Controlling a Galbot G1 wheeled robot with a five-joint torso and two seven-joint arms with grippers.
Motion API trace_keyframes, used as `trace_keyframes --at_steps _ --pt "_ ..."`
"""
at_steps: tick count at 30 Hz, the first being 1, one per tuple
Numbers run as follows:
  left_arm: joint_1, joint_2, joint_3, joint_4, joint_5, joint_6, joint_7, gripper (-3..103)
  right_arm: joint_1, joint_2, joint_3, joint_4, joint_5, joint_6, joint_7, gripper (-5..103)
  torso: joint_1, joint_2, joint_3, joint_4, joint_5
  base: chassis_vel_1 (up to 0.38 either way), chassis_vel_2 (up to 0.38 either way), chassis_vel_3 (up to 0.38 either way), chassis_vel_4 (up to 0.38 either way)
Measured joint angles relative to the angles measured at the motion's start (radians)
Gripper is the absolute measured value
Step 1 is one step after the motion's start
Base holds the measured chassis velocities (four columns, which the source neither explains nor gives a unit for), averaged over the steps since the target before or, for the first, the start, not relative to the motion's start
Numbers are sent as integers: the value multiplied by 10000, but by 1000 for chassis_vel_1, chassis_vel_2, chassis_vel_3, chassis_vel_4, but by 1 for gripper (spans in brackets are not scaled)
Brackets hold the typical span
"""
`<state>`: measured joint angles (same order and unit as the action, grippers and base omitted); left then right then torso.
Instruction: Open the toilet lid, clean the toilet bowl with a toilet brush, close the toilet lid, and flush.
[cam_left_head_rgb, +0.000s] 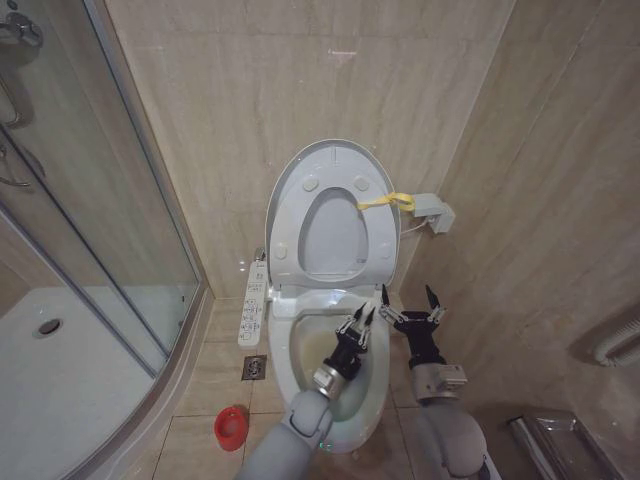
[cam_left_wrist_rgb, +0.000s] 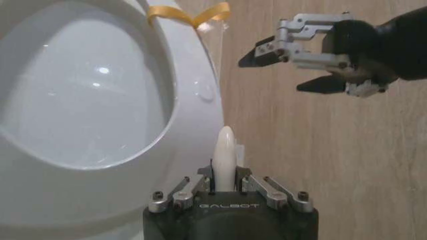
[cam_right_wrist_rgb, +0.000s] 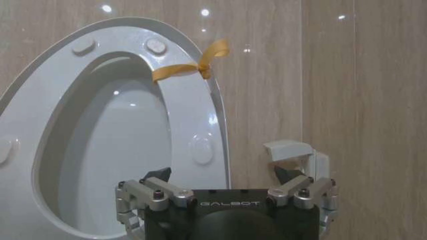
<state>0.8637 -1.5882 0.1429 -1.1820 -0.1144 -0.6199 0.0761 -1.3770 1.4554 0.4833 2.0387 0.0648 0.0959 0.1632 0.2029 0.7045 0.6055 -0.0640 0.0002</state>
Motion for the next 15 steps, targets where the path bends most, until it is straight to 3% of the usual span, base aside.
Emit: trace_keyframes --at_steps 15 --pt "-1026 -216 190 795 -263 129 142 21 0 0 1 0 0 0 0 100 0 0 0 -1 -1 0 0 0 0"
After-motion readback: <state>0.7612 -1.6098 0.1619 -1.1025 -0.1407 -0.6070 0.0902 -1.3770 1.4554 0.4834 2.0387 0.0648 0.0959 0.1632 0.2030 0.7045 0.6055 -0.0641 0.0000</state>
